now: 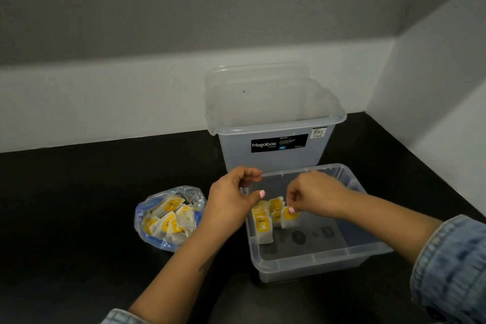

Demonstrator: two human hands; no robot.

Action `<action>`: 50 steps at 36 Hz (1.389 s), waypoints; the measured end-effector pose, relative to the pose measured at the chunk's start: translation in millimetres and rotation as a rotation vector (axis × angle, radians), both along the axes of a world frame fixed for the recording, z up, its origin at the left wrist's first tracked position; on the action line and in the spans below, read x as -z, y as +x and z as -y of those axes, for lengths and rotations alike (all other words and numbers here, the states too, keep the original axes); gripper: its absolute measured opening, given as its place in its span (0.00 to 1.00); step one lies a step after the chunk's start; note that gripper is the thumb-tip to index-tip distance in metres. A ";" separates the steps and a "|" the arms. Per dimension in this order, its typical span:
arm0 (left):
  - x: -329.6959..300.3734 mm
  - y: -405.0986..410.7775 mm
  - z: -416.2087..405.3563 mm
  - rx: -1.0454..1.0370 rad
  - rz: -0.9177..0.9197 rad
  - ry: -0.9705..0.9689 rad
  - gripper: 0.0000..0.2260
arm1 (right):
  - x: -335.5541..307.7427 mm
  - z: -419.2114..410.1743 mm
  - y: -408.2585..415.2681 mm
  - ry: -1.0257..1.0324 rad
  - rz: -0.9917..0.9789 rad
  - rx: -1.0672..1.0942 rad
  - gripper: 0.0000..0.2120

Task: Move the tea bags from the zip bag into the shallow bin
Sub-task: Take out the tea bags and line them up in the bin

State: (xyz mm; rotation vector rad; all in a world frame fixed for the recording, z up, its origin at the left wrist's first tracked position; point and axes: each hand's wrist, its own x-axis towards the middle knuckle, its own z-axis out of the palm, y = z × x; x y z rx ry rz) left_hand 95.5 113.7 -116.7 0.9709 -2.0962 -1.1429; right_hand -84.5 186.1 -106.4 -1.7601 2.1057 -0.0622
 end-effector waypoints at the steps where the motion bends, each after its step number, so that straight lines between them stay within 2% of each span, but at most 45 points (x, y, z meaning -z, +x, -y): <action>1: 0.6 1.4 0.3 -0.002 -0.001 0.005 0.15 | 5.8 0.9 1.2 0.023 -0.031 -0.007 0.06; 7: 3.2 9.1 1.1 -0.022 -0.020 0.024 0.14 | 34.3 11.1 11.0 0.093 -0.119 -0.021 0.04; 14: 5.6 15.5 3.8 -0.038 -0.036 0.037 0.14 | 44.5 18.2 16.6 0.000 -0.134 0.001 0.06; 25: 5.3 15.9 5.9 -0.032 -0.017 0.029 0.13 | 51.0 12.7 14.7 -0.016 -0.191 -0.028 0.12; 29: 3.9 13.6 6.5 -0.026 -0.013 0.018 0.13 | 46.4 7.7 15.8 -0.020 -0.216 -0.067 0.07; 31: 3.5 12.4 6.4 -0.024 -0.012 0.019 0.13 | 45.5 5.7 16.7 0.005 -0.223 -0.075 0.07; 34: 4.0 10.8 6.4 -0.023 -0.009 0.022 0.13 | 45.5 3.1 18.1 0.047 -0.214 -0.075 0.12; 40: 4.5 10.9 6.2 -0.017 -0.021 0.027 0.13 | 49.6 1.9 18.4 0.059 -0.204 -0.066 0.12; 46: 6.1 12.5 8.6 -0.016 -0.039 0.042 0.12 | 49.2 1.9 24.8 0.294 -0.247 -0.163 0.13; 50: 7.3 14.5 9.6 -0.022 -0.037 0.041 0.12 | 53.2 4.9 26.4 0.317 -0.239 -0.152 0.16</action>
